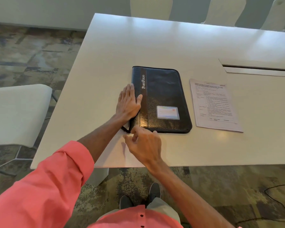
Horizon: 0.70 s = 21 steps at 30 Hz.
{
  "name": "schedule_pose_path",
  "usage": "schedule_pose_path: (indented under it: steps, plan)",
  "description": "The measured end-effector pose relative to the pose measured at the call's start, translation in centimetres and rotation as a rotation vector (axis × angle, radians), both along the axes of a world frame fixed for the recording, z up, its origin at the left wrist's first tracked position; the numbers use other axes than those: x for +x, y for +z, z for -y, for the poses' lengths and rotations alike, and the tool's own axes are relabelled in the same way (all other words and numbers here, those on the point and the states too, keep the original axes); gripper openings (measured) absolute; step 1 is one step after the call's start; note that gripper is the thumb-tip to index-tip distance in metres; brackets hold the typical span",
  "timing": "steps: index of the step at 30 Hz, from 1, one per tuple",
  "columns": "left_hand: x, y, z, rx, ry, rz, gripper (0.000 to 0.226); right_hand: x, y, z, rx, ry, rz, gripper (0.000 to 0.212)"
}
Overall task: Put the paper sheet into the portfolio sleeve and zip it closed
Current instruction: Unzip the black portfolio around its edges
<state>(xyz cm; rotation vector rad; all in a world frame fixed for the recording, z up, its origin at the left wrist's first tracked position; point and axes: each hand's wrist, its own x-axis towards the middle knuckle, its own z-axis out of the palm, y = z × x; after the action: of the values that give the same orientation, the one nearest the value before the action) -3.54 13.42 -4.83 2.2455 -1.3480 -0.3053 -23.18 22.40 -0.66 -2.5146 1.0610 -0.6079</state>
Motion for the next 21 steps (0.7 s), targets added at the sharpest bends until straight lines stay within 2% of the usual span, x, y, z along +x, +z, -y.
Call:
schedule_pose_path:
  steps: [3, 5, 6, 10, 13, 16, 21]
  plan:
    - [0.1, -0.1, 0.1, -0.002, -0.005, -0.001, 0.078, -1.3, 2.1, 3.9, 0.026, -0.062, 0.148, 0.027]
    - [0.2, -0.1, 0.1, -0.008, -0.004, 0.015, 0.078, -2.3, 3.0, 8.0, -0.011, -0.181, 0.189, 0.015]
    - [0.2, -0.1, 0.1, -0.009, -0.003, 0.021, 0.078, -3.0, 3.4, 10.2, -0.037, -0.246, 0.146, 0.01]
    - [-0.3, -0.1, 0.5, -0.008, 0.001, 0.036, 0.077, -5.9, 3.2, 17.0, -0.03, -0.478, -0.247, 0.043]
    - [-0.8, -0.1, 1.0, -0.006, 0.014, 0.039, 0.076, -6.8, 2.7, 19.0, 0.026, -0.462, -0.366, 0.047]
    - [-1.4, 0.0, 1.9, -0.002, 0.023, 0.04, 0.076, -6.9, 3.1, 20.0, 0.075, -0.479, -0.316, 0.042]
    - [-1.7, 0.5, 2.6, 0.024, 0.026, 0.044, 0.076, -7.3, 3.4, 22.6, 0.312, -0.554, -0.18, 0.032]
